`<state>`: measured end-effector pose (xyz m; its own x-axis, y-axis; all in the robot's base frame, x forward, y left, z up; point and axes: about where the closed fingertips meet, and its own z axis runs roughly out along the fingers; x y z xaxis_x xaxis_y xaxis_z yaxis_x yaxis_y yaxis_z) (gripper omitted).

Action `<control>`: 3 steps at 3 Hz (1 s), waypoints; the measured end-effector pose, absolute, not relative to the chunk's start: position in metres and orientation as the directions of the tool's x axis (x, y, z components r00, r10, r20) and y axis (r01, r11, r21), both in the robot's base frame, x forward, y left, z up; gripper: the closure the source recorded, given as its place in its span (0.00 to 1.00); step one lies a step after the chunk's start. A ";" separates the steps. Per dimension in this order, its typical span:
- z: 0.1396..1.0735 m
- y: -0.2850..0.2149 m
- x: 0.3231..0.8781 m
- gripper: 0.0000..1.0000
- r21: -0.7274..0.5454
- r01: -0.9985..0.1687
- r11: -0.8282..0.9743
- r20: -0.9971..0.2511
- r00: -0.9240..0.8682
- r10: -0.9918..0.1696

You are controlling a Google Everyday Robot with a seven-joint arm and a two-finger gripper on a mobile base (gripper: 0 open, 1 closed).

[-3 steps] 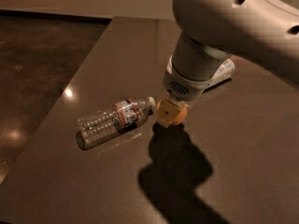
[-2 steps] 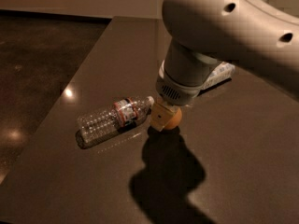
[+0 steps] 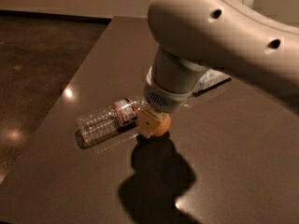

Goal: Move orange near water bottle

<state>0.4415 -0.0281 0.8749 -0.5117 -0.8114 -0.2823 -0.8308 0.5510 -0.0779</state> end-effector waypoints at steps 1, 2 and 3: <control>0.868 -0.016 0.442 0.35 -0.073 -0.850 0.522 -0.299 -0.481 -0.825; 0.857 -0.016 0.445 0.12 -0.075 -0.852 0.518 -0.285 -0.479 -0.830; 0.857 -0.016 0.444 0.00 -0.076 -0.853 0.516 -0.286 -0.478 -0.831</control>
Offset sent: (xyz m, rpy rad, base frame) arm 0.0083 0.0100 -0.0341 -0.0118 0.0113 0.0409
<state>0.4445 -0.0155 0.8572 -0.4775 -0.8308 -0.2859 -0.8529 0.5164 -0.0761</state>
